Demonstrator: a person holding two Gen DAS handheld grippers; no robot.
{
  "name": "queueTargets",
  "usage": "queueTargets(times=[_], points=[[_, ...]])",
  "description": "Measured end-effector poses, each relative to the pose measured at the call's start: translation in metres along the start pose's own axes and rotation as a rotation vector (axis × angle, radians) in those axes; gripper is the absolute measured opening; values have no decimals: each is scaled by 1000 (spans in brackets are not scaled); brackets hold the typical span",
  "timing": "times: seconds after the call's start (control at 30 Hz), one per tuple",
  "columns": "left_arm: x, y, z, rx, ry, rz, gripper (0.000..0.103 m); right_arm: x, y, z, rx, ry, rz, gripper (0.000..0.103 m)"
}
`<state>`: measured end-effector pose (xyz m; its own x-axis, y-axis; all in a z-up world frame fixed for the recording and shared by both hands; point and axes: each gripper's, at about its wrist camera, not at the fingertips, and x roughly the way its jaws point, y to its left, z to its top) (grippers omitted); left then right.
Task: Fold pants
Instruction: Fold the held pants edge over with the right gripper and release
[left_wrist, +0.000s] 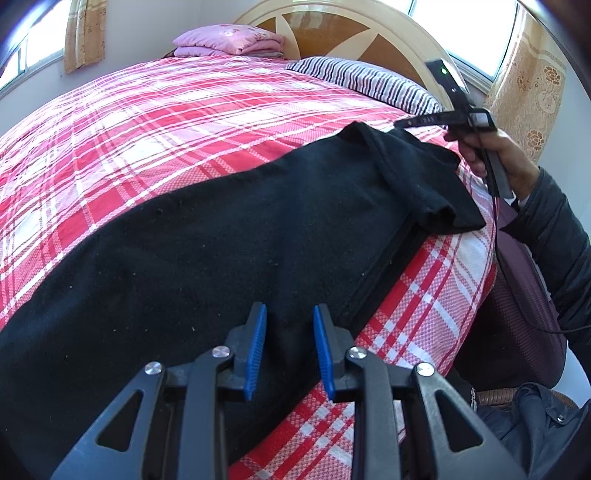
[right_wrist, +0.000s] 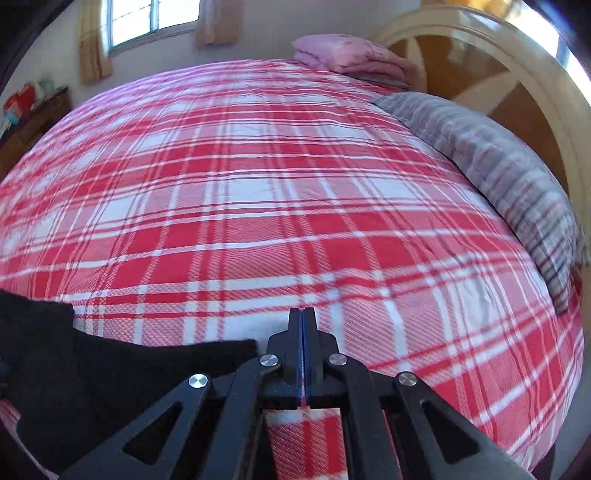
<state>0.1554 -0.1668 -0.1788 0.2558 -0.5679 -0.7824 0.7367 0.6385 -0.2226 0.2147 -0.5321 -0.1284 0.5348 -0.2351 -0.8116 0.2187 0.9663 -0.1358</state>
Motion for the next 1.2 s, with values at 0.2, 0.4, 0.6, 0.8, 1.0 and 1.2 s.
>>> queueTargets(times=[0.2, 0.4, 0.6, 0.8, 1.0, 1.2], points=[[-10, 7, -3, -50, -45, 14, 28, -88, 28, -30, -47, -126, 100, 23], [-29, 10, -8, -61, -101, 48, 28, -152, 115, -95, -326, -157, 308, 87], [-28, 23, -13, -106, -103, 51, 28, -133, 183, -145, -577, -111, 206, 71], [-21, 26, -22, -101, -80, 74, 28, -110, 180, -135, -559, -70, 94, 14], [-22, 3, -21, 21, -99, 99, 28, -141, 141, -106, -422, -139, 105, 5], [-12, -28, -17, 156, -76, 80, 29, -156, 82, -74, -181, -172, 176, 5]])
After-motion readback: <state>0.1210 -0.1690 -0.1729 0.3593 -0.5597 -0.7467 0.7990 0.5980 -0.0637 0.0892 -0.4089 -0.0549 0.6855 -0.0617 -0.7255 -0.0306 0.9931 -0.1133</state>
